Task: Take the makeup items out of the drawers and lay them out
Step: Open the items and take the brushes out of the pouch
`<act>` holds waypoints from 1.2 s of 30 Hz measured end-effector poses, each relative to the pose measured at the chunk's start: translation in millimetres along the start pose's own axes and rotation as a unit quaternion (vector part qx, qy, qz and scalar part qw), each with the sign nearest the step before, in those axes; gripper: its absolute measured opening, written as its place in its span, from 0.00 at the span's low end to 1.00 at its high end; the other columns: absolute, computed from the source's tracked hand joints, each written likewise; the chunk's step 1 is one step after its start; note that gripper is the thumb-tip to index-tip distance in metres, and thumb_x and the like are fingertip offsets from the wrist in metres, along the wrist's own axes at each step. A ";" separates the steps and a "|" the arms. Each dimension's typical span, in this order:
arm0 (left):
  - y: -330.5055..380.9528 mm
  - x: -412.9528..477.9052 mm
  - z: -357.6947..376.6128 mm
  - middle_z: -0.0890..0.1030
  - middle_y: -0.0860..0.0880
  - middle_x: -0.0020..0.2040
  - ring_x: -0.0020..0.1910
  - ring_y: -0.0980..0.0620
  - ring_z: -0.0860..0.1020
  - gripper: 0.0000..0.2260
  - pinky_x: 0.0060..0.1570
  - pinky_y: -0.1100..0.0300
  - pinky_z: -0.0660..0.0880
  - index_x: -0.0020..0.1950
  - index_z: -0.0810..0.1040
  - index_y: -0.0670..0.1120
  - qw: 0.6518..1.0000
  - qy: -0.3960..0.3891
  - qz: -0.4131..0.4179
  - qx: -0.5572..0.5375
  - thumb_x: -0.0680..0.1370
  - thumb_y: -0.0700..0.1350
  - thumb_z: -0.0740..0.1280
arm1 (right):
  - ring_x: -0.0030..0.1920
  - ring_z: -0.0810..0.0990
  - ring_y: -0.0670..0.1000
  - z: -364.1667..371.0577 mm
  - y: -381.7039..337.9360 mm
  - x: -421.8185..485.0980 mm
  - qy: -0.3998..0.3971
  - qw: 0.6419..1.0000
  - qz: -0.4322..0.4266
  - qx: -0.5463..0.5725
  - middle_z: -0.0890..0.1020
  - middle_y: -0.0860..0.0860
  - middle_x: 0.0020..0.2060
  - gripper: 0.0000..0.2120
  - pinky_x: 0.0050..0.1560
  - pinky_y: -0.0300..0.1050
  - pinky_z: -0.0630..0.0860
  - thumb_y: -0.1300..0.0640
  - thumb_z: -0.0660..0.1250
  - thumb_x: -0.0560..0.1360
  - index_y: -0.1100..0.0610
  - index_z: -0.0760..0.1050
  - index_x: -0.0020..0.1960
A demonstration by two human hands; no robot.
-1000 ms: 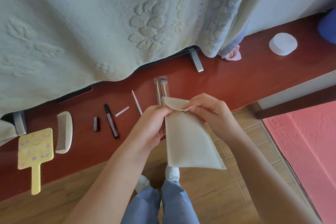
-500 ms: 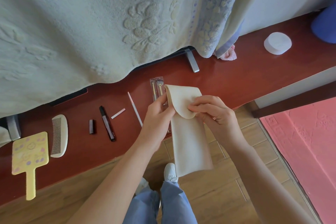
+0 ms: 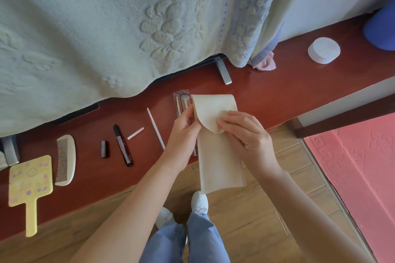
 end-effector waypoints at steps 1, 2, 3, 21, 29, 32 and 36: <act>-2.7 2.6 2.3 0.83 0.54 0.50 0.52 0.53 0.81 0.11 0.50 0.58 0.78 0.56 0.78 0.55 1.000 -0.008 -0.003 -0.001 0.80 0.42 0.62 | 0.57 0.77 0.51 1.1 4.8 -1.1 0.006 1.000 0.005 -0.016 0.83 0.52 0.50 0.09 0.58 0.39 0.74 0.64 0.66 0.75 0.59 0.82 0.53; -6.8 6.1 4.8 0.83 0.53 0.53 0.55 0.52 0.80 0.11 0.54 0.55 0.77 0.59 0.77 0.55 1.000 -0.015 -0.006 0.002 0.80 0.42 0.62 | 0.56 0.78 0.52 1.3 10.7 -2.4 0.017 0.999 0.016 -0.030 0.83 0.52 0.50 0.09 0.57 0.39 0.75 0.64 0.66 0.74 0.59 0.82 0.53; -9.7 10.4 8.3 0.82 0.52 0.56 0.57 0.51 0.79 0.13 0.56 0.53 0.76 0.62 0.75 0.55 1.000 -0.021 -0.007 0.006 0.80 0.42 0.62 | 0.55 0.78 0.52 1.0 17.5 -2.9 0.031 0.998 0.031 -0.037 0.83 0.52 0.49 0.09 0.56 0.39 0.75 0.64 0.67 0.74 0.59 0.82 0.52; -17.9 44.3 9.4 0.59 0.47 0.75 0.71 0.62 0.57 0.31 0.62 0.82 0.51 0.76 0.54 0.44 0.942 0.085 0.106 0.307 0.76 0.34 0.62 | 0.66 0.67 0.49 43.8 82.2 12.9 -0.110 0.960 0.250 0.067 0.72 0.48 0.65 0.11 0.63 0.45 0.65 0.57 0.68 0.74 0.52 0.78 0.56; -29.6 15.3 36.7 0.58 0.41 0.76 0.76 0.43 0.53 0.34 0.73 0.43 0.55 0.74 0.59 0.40 0.732 -0.041 0.209 0.647 0.73 0.54 0.65 | 0.64 0.68 0.58 40.8 65.0 -7.4 -0.139 0.957 0.248 -0.053 0.71 0.53 0.66 0.23 0.61 0.50 0.70 0.56 0.69 0.73 0.56 0.71 0.66; -44.2 14.6 35.1 0.46 0.43 0.78 0.77 0.46 0.45 0.44 0.72 0.49 0.43 0.77 0.49 0.41 0.711 -0.068 0.162 0.681 0.71 0.63 0.63 | 0.63 0.69 0.58 44.6 65.4 3.1 -0.157 0.958 0.231 -0.069 0.72 0.53 0.66 0.21 0.61 0.47 0.69 0.53 0.67 0.75 0.55 0.71 0.66; -39.1 24.0 32.0 0.44 0.42 0.78 0.77 0.45 0.44 0.46 0.74 0.43 0.48 0.77 0.46 0.41 0.686 -0.056 0.135 0.712 0.72 0.67 0.60 | 0.67 0.65 0.56 40.3 63.8 13.9 -0.170 0.954 0.239 -0.068 0.70 0.52 0.68 0.22 0.64 0.46 0.66 0.51 0.64 0.77 0.54 0.68 0.69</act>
Point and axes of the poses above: each hand's wrist, its own x-axis towards the middle knuckle, its own z-axis out of the palm, y = z × x, the point moved 8 cm from there along x, towards the middle knuckle
